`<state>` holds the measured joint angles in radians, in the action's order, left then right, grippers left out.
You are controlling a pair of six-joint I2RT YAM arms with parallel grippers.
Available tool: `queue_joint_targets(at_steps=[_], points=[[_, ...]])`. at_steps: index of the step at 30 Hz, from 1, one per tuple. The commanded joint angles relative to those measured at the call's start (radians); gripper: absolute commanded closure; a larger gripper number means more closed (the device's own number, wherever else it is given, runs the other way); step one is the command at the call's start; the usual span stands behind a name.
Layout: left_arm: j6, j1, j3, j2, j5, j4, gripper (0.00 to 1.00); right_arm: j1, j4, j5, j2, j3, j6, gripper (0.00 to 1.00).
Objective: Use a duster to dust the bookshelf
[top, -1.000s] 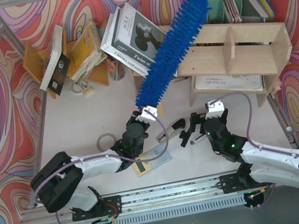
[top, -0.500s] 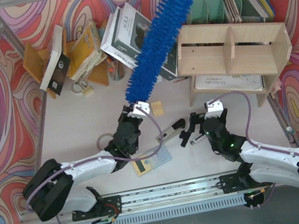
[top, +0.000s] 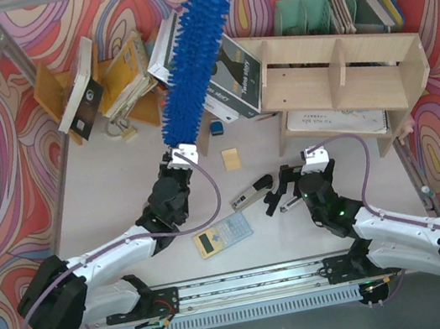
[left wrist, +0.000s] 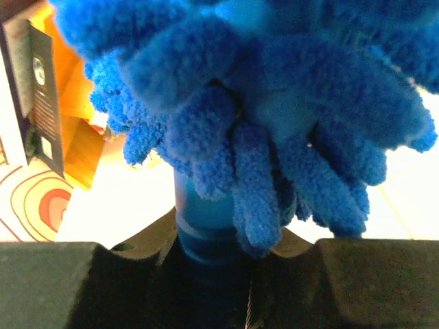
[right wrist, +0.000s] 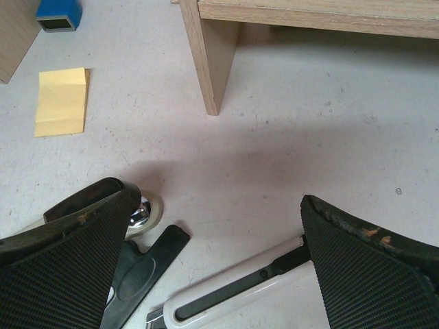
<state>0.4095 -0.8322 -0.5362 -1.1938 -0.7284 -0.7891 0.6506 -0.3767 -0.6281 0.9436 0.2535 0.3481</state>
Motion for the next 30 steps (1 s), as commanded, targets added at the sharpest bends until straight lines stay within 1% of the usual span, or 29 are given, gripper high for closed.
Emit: queue_joint_targets(at_steps=[1,3,5,9,11,13,14,15,17,19,22,25,27,30], points=[[-0.100,-0.003,0.050,-0.023,0.036,0.005,1.00,0.004,-0.030,-0.009,-0.022,0.014,-0.005,0.01],[-0.119,-0.010,0.051,-0.035,0.040,0.007,1.00,0.004,-0.031,0.005,-0.036,0.011,-0.013,0.01],[-0.128,-0.022,0.050,-0.049,0.042,0.008,1.00,0.004,0.003,0.026,-0.069,0.028,-0.013,0.01],[-0.131,-0.051,0.034,-0.085,0.050,0.032,1.00,0.004,0.174,0.087,-0.149,0.147,0.012,0.01],[-0.128,-0.068,0.030,-0.102,0.042,0.037,1.00,0.004,0.316,0.087,-0.166,0.240,0.022,0.01],[-0.142,-0.072,0.031,-0.107,0.036,0.034,1.00,0.004,0.414,0.082,-0.172,0.342,0.004,0.01],[-0.147,-0.072,0.032,-0.107,0.035,0.035,1.00,0.004,0.440,0.081,-0.176,0.368,-0.016,0.01],[-0.149,-0.072,0.032,-0.107,0.035,0.036,1.00,0.004,0.461,0.078,-0.181,0.384,-0.036,0.01],[-0.150,-0.073,0.030,-0.106,0.028,0.042,1.00,0.004,0.485,0.065,-0.202,0.389,-0.010,0.01],[-0.145,-0.073,0.030,-0.099,0.026,0.055,1.00,0.004,0.511,0.090,-0.220,0.404,0.009,0.01],[-0.136,-0.073,-0.017,-0.081,0.027,0.103,1.00,0.004,0.577,0.117,-0.233,0.465,0.008,0.01],[-0.127,-0.072,-0.026,-0.067,0.025,0.118,1.00,0.005,0.656,0.077,-0.238,0.533,-0.045,0.01],[-0.127,-0.072,-0.032,-0.061,0.023,0.127,1.00,0.004,0.681,0.008,-0.250,0.543,-0.030,0.01],[-0.141,-0.074,-0.052,-0.061,0.021,0.157,1.00,0.004,0.676,0.015,-0.279,0.534,-0.035,0.01]])
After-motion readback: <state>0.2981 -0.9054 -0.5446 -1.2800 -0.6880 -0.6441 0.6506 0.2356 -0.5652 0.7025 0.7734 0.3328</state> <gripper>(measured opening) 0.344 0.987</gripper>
